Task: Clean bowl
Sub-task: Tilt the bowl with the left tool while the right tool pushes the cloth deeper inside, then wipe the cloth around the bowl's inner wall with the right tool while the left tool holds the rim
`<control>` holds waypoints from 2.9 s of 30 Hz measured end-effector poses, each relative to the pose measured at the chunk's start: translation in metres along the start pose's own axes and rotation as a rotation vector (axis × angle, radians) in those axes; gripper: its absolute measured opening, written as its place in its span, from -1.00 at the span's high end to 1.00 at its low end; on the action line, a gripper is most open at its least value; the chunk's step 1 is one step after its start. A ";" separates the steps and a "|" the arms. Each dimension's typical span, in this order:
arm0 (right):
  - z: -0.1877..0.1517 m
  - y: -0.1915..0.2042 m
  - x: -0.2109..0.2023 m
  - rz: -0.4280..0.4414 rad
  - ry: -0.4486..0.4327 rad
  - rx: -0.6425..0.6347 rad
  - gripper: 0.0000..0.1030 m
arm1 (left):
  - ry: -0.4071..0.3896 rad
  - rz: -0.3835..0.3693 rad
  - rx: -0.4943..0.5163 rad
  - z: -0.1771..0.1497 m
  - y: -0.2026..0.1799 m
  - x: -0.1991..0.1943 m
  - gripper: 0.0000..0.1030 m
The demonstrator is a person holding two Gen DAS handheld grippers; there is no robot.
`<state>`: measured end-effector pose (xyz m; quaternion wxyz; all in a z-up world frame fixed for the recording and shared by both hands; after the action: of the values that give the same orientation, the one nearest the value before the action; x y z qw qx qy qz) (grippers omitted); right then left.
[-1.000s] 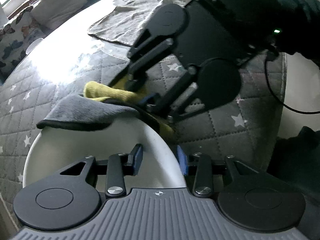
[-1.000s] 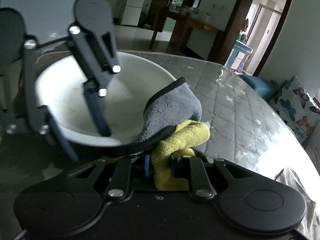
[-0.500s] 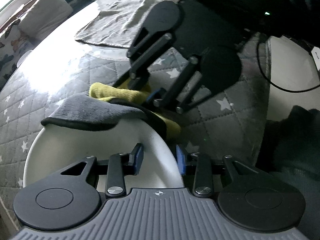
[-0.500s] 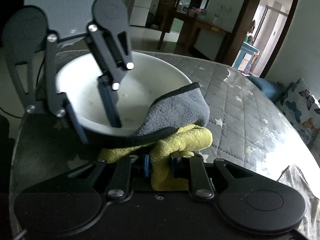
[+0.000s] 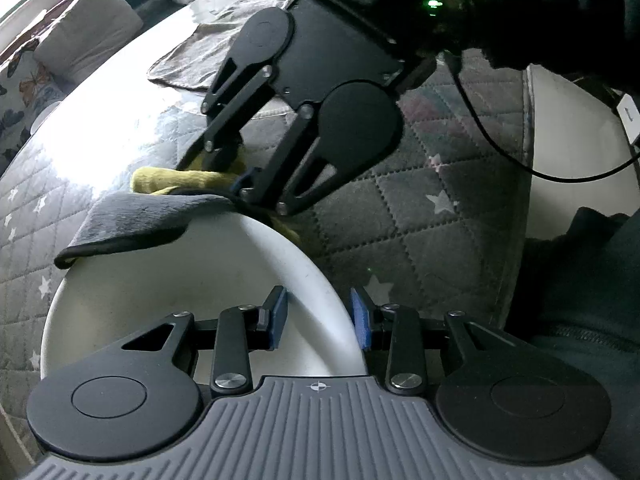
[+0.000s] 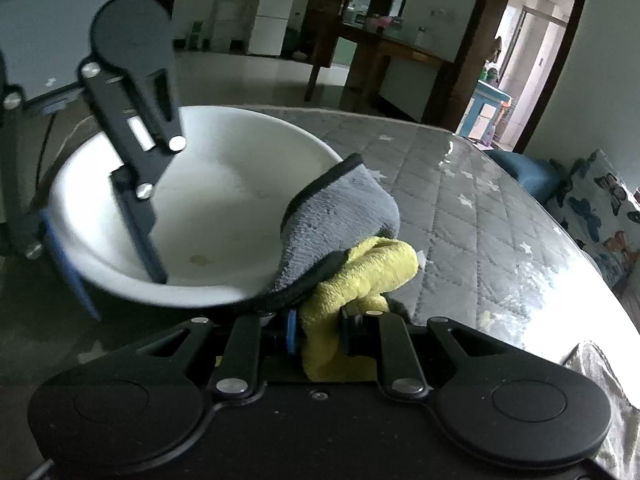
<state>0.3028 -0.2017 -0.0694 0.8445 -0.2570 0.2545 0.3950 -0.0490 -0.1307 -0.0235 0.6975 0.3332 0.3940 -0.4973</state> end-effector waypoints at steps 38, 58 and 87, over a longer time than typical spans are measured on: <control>0.044 -0.014 -0.054 -0.110 -0.201 0.393 0.65 | -0.189 0.445 -0.784 -0.091 0.057 -0.111 0.13; 0.064 0.045 0.003 0.091 -0.130 0.503 0.65 | -0.197 0.426 -1.220 -0.141 0.053 -0.110 0.18; 0.049 0.082 0.014 0.034 -0.026 0.497 0.64 | -0.127 0.650 -1.030 -0.112 0.062 -0.073 0.49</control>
<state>0.2560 -0.1180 -0.0612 0.8782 -0.0322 0.3374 0.3375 -0.0281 0.0146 -0.0073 0.9071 0.0260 0.4195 -0.0235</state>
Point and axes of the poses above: each gripper's, at about its wrist camera, not at the fingertips, and x roughly the way its jaws point, y to its left, z to its top, the point moved 6 cm from there along x, roughly the way its jaws point
